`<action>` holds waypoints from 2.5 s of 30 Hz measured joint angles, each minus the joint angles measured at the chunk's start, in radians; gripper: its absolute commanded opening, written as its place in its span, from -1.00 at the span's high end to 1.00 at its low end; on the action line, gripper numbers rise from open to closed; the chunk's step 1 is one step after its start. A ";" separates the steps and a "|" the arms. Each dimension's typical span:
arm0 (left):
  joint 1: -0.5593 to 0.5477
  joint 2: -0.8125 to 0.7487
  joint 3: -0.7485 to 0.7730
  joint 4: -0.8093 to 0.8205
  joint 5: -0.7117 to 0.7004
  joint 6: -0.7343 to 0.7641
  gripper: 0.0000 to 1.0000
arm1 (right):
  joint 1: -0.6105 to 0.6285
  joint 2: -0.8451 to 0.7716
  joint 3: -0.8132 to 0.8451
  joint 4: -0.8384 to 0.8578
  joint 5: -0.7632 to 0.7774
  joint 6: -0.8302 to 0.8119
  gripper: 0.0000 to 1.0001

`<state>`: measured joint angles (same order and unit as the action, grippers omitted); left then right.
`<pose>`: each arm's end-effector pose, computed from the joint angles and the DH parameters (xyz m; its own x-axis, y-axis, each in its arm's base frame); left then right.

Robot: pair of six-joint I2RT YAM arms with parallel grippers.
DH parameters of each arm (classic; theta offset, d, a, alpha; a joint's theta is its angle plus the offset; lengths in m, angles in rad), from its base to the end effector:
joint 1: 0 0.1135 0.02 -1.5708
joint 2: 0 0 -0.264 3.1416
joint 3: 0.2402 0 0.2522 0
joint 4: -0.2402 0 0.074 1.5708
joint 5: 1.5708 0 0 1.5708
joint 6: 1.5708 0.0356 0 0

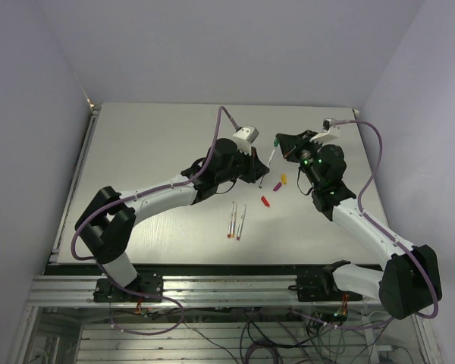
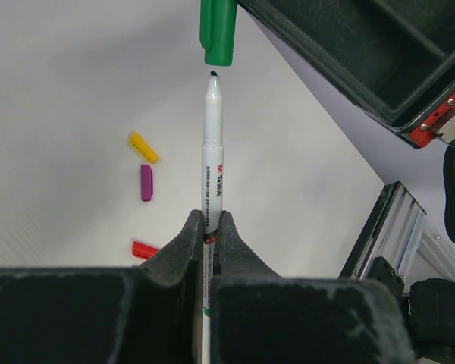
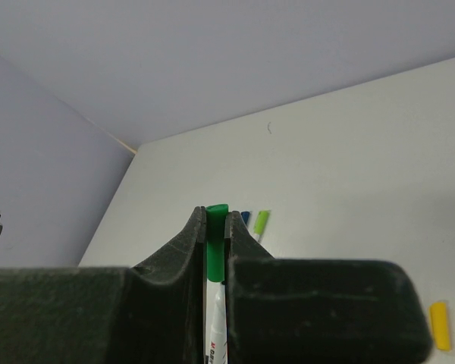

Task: Insert the pens into the pen caps

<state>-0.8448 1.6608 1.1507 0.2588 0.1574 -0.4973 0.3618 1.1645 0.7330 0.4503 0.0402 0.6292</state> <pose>0.2564 -0.2973 0.2820 -0.5455 -0.0952 -0.8327 0.6590 0.5652 -0.4963 0.2557 0.0952 0.3101 -0.1718 0.5637 -0.8079 -0.2659 0.7631 0.5890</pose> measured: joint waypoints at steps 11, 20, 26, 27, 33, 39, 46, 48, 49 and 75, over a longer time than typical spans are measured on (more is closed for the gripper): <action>0.000 0.000 0.000 0.002 0.000 0.000 0.86 | 0.000 0.000 0.000 0.000 0.000 0.000 1.00; 0.000 0.000 0.000 0.002 0.000 0.000 0.86 | 0.000 0.011 -0.003 0.000 -0.001 -0.001 1.00; 0.000 0.000 0.000 0.003 -0.001 0.000 0.86 | 0.000 0.011 -0.006 0.000 -0.003 -0.002 1.00; 0.000 0.000 0.000 0.003 -0.001 0.000 0.86 | 0.000 0.011 -0.006 0.000 -0.003 -0.002 1.00; 0.000 0.000 0.000 0.003 -0.005 0.000 0.86 | 0.000 0.011 -0.006 -0.001 -0.006 -0.001 1.00; 0.000 0.000 0.000 0.005 -0.011 0.000 0.87 | 0.000 0.011 -0.006 -0.008 -0.019 0.000 1.00; 0.006 0.000 -0.002 0.011 -0.023 -0.002 0.86 | 0.000 0.011 -0.008 -0.014 -0.047 0.010 1.00; 0.008 0.000 -0.005 0.021 -0.024 -0.008 0.86 | 0.002 0.011 -0.011 -0.014 -0.060 0.010 1.00; 0.010 0.000 -0.006 0.029 -0.026 -0.009 0.86 | 0.003 0.011 -0.013 -0.016 -0.070 0.010 1.00; 0.069 0.021 -0.050 0.065 0.006 -0.110 0.86 | 0.005 0.129 0.053 -0.082 -0.233 -0.070 1.00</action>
<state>-0.7757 1.6814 1.1004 0.3241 0.1631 -0.6071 0.3672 1.2938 0.7860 0.3683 -0.1928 0.5591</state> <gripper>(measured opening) 0.099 0.045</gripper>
